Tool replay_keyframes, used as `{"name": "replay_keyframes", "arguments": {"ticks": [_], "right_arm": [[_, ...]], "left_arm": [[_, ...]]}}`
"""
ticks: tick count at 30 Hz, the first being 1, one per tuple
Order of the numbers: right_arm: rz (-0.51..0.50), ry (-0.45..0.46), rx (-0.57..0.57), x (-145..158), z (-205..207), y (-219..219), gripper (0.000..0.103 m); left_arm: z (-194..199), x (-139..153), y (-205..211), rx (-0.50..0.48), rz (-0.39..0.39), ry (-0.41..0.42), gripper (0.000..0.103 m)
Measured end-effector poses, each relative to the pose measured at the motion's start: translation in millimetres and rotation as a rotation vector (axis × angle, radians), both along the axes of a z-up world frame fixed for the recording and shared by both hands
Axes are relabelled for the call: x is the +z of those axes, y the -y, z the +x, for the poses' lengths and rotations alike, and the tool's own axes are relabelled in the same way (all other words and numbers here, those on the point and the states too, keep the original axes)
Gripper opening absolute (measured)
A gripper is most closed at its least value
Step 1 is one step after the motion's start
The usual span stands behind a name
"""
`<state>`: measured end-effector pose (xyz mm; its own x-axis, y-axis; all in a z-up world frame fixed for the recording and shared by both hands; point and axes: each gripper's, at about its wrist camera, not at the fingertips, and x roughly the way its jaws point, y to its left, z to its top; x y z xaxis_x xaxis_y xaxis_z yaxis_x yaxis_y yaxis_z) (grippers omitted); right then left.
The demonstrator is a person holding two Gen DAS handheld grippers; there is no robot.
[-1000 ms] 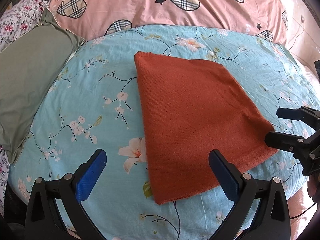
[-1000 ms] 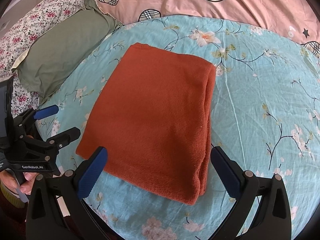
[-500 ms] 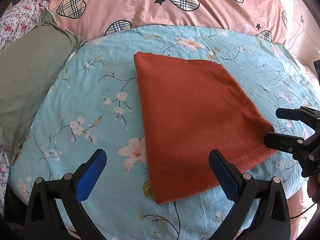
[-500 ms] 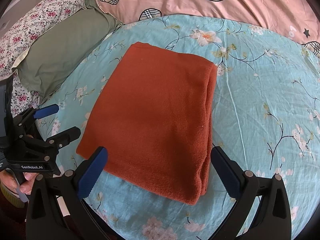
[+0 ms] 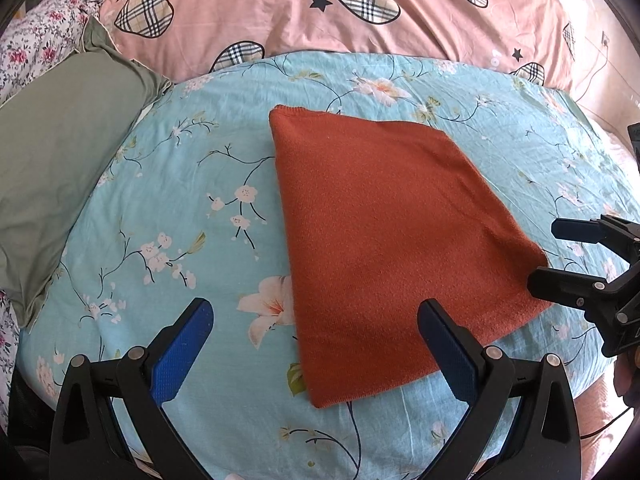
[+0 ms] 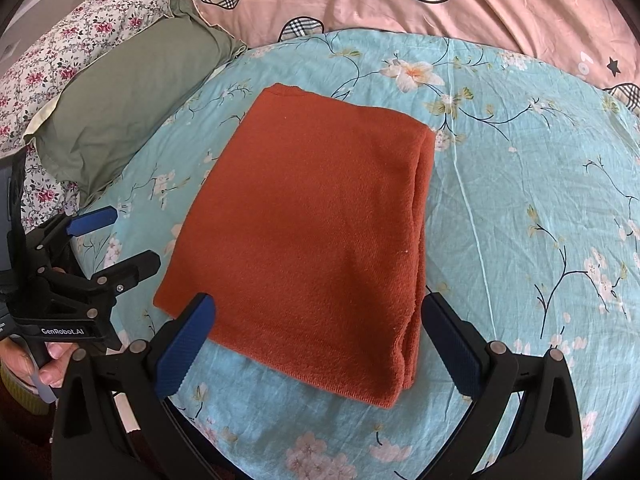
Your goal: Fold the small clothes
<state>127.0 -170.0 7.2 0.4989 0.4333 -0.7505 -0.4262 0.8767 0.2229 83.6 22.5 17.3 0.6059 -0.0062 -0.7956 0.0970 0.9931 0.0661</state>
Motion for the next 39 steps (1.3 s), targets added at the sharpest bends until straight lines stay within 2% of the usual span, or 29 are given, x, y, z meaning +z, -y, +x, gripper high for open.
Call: {"name": "replay_keyframes", "arguments": {"ticks": [39], "right_arm": [[-0.002,-0.001,0.003,0.1,-3.0,-4.4,0.102]], "left_arm": [[3.8,3.2,0.6,-0.014,-0.010,-0.005,0.102]]}}
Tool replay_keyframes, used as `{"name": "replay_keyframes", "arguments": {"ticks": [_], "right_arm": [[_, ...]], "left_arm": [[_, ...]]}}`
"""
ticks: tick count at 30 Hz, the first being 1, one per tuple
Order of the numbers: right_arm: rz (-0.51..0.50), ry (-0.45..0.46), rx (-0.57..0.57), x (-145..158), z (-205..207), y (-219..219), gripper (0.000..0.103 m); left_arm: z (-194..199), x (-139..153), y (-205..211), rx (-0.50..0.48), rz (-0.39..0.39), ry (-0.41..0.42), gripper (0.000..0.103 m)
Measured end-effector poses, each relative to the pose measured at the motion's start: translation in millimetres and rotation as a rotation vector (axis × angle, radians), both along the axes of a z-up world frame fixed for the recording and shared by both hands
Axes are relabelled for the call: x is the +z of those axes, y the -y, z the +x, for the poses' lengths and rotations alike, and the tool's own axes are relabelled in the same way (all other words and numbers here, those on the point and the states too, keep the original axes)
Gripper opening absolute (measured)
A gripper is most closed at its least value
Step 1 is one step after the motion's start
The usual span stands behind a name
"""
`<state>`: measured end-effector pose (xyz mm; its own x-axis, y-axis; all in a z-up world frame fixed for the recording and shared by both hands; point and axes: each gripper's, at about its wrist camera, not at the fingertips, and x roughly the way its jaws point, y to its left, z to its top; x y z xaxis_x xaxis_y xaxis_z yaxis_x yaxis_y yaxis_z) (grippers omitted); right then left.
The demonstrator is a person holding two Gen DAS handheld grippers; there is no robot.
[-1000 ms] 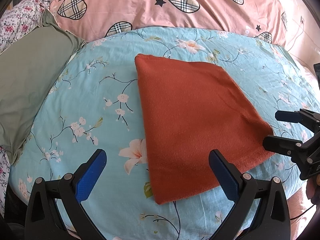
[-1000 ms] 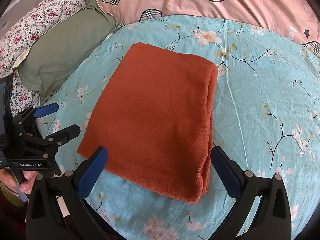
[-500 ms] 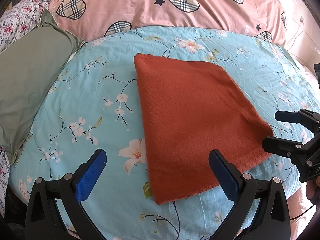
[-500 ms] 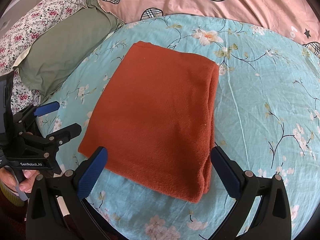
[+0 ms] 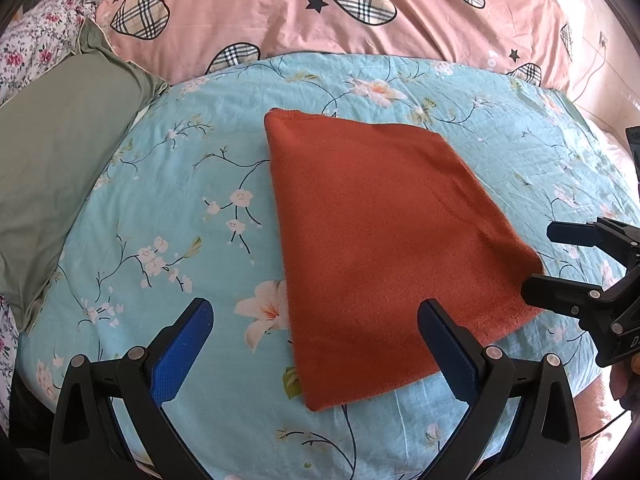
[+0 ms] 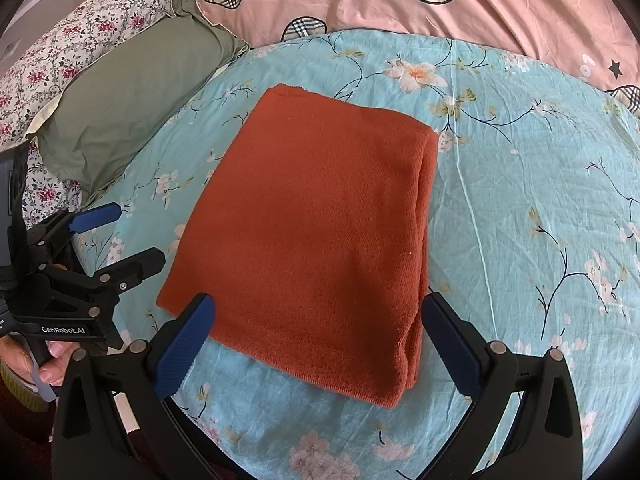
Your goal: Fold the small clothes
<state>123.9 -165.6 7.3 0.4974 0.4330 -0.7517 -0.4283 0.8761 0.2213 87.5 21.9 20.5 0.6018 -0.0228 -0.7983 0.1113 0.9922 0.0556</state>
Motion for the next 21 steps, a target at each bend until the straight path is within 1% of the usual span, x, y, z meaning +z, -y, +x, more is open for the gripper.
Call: {"name": "replay_keyframes", "arguments": {"ticks": [21], "right_arm": [[0.001,0.007,-0.006,1.1,3.8,4.2,0.102]], "left_arm": [[5.8,-1.3,-3.2,0.003,-0.012,-0.006,0.102]]}}
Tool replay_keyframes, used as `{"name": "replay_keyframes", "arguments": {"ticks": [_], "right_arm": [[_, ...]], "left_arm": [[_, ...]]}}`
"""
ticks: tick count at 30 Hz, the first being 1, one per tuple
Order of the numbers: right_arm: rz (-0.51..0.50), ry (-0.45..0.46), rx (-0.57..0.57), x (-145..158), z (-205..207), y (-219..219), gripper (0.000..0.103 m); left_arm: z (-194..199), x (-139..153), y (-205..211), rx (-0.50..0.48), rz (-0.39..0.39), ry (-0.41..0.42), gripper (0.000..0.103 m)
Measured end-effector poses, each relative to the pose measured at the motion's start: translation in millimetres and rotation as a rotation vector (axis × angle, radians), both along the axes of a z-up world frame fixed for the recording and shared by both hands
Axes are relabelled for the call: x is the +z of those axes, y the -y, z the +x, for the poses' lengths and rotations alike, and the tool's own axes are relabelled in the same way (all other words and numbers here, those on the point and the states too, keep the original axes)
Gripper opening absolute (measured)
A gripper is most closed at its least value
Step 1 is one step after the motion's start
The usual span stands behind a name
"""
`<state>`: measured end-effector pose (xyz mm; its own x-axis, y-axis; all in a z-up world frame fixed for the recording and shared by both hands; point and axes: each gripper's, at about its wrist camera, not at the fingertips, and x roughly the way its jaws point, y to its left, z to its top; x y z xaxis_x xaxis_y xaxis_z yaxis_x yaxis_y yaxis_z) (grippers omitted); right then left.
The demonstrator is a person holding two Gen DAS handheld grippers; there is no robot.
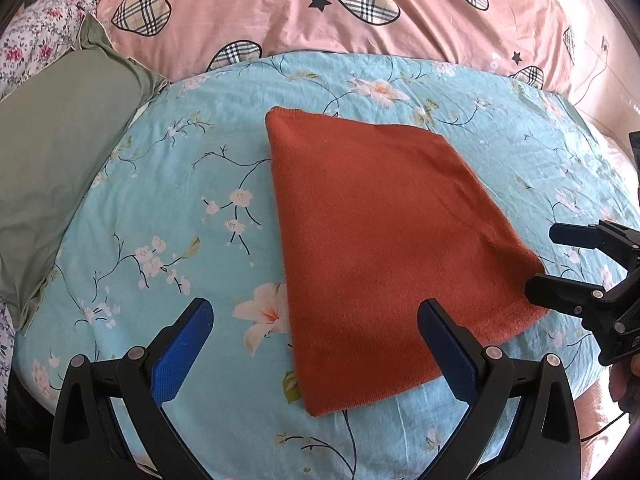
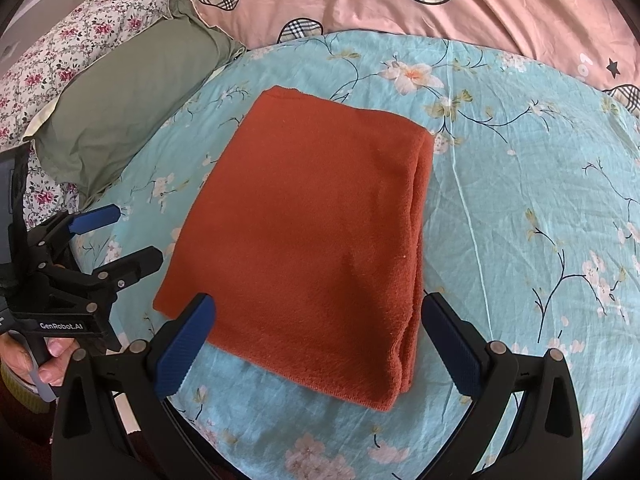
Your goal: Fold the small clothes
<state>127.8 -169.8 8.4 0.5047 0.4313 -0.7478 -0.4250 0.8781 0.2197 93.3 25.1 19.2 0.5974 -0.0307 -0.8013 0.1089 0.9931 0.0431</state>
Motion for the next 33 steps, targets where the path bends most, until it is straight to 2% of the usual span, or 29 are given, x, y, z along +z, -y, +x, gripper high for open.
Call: {"name": "replay_keyframes", "arguments": {"ticks": [23,33], "right_arm": [[0.002,0.014,-0.017,3.7,4.1,4.9,0.102],[0.005,0.020,-0.050,2.0,16.7,10.6,0.102]], "left_arm": [[5.4,4.1,-0.5,-0.008,-0.001,0.006,0.102],[19.7,6.1,0.7,0.005,0.031,0.045,0.102]]}}
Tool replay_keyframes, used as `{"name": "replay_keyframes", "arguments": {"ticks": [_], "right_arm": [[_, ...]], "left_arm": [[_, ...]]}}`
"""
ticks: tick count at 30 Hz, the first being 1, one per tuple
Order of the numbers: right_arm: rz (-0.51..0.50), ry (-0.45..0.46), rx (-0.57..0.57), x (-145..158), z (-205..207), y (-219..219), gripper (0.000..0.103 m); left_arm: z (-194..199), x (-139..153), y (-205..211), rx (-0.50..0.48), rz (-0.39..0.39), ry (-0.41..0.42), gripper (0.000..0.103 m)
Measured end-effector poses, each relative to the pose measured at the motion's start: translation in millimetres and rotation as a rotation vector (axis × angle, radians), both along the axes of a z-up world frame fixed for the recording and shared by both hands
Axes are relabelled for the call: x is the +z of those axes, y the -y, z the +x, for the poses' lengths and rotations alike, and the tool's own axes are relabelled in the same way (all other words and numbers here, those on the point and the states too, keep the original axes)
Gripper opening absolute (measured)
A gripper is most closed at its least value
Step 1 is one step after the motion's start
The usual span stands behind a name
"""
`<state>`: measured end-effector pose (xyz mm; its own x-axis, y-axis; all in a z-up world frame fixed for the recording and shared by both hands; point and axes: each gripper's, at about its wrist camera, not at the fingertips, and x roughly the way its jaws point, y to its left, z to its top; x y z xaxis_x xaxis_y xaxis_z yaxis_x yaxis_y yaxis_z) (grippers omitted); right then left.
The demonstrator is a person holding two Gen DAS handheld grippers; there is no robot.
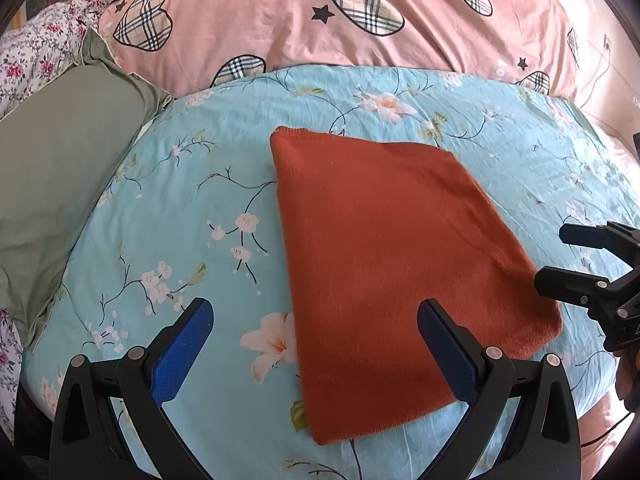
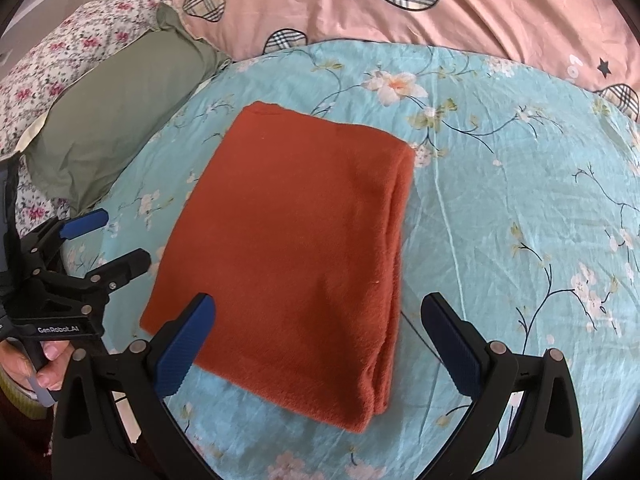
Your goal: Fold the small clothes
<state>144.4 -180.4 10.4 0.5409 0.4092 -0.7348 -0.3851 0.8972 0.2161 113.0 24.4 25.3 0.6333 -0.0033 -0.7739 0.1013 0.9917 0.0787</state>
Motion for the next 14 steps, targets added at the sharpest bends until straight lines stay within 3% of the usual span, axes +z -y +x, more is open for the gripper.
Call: {"name": "replay_keyframes", "arguments": {"ticks": [14], "right_arm": [[0.015,-0.008,-0.012,-3.6,4.5,5.9,0.102]], "left_arm": [[9.7,-1.1,-3.1,0.014,-0.005,-0.012,0.102]]}}
